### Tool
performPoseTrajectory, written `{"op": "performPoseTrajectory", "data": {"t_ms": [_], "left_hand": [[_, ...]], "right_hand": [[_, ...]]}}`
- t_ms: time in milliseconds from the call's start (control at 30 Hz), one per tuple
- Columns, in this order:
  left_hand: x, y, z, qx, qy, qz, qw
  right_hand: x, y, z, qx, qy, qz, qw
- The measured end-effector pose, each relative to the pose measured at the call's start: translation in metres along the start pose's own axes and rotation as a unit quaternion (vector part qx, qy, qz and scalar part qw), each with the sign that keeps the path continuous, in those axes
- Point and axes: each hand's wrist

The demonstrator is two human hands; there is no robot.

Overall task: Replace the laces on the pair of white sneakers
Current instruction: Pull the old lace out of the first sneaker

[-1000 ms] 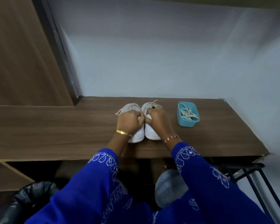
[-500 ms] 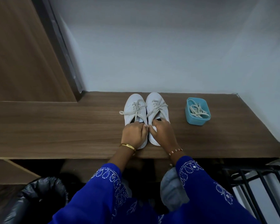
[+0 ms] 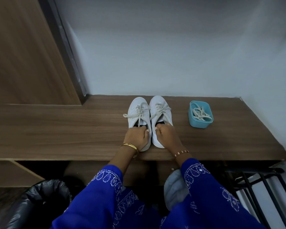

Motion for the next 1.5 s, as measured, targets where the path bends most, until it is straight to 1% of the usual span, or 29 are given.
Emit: {"op": "performPoseTrajectory", "data": {"t_ms": [267, 333, 400, 433, 467, 567, 667, 733, 867, 967, 1000, 1100, 1267, 1400, 1500], "left_hand": [[0.003, -0.007, 0.0, -0.059, -0.02, -0.015, 0.998], [0.002, -0.008, 0.002, -0.08, -0.037, -0.033, 0.996], [-0.003, -0.01, 0.007, -0.106, -0.054, -0.083, 0.989], [-0.006, -0.012, 0.009, -0.104, -0.064, -0.121, 0.985], [-0.011, -0.014, 0.012, -0.085, -0.072, -0.151, 0.982], [-0.024, -0.015, 0.021, 0.035, -0.102, -0.189, 0.976], [-0.036, -0.01, 0.041, 0.109, -0.155, -0.208, 0.96], [-0.042, -0.009, 0.057, 0.102, -0.185, -0.239, 0.948], [-0.056, 0.015, 0.078, 0.04, -0.216, -0.316, 0.923], [-0.059, 0.025, 0.08, 0.047, -0.228, -0.343, 0.91], [-0.06, 0.027, 0.08, 0.056, -0.224, -0.344, 0.91], [-0.061, 0.026, 0.075, 0.07, -0.188, -0.32, 0.926], [-0.065, 0.017, 0.07, 0.028, -0.159, -0.32, 0.934], [-0.063, 0.012, 0.065, 0.023, -0.119, -0.273, 0.954], [-0.059, 0.012, 0.064, 0.034, -0.113, -0.22, 0.968]], "right_hand": [[-0.008, -0.006, 0.0, -0.023, 0.033, 0.008, 0.999], [-0.01, -0.007, 0.0, -0.025, 0.04, 0.008, 0.999], [-0.012, -0.008, 0.005, -0.016, 0.043, 0.005, 0.999], [-0.013, -0.009, 0.01, -0.002, 0.038, 0.007, 0.999], [-0.014, -0.009, 0.015, 0.018, 0.034, 0.016, 0.999], [-0.023, -0.006, 0.037, 0.058, 0.036, 0.061, 0.996], [-0.028, 0.001, 0.066, 0.041, 0.046, 0.113, 0.992], [-0.029, 0.005, 0.081, 0.016, 0.044, 0.127, 0.991], [-0.021, 0.017, 0.094, -0.035, 0.075, 0.129, 0.988], [-0.021, 0.015, 0.094, -0.062, 0.097, 0.138, 0.984], [-0.02, 0.015, 0.096, -0.069, 0.103, 0.143, 0.982], [-0.021, 0.013, 0.095, -0.08, 0.103, 0.133, 0.983], [-0.027, 0.014, 0.096, -0.082, 0.102, 0.122, 0.984], [-0.026, 0.013, 0.096, -0.08, 0.101, 0.124, 0.984], [-0.025, 0.013, 0.096, -0.075, 0.112, 0.131, 0.982]]}}
Point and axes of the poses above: each hand's wrist, its own z-axis towards the middle knuckle, its own y-axis out of the palm, x = y × z, and after that the axes turned 14 degrees about z, right-handed
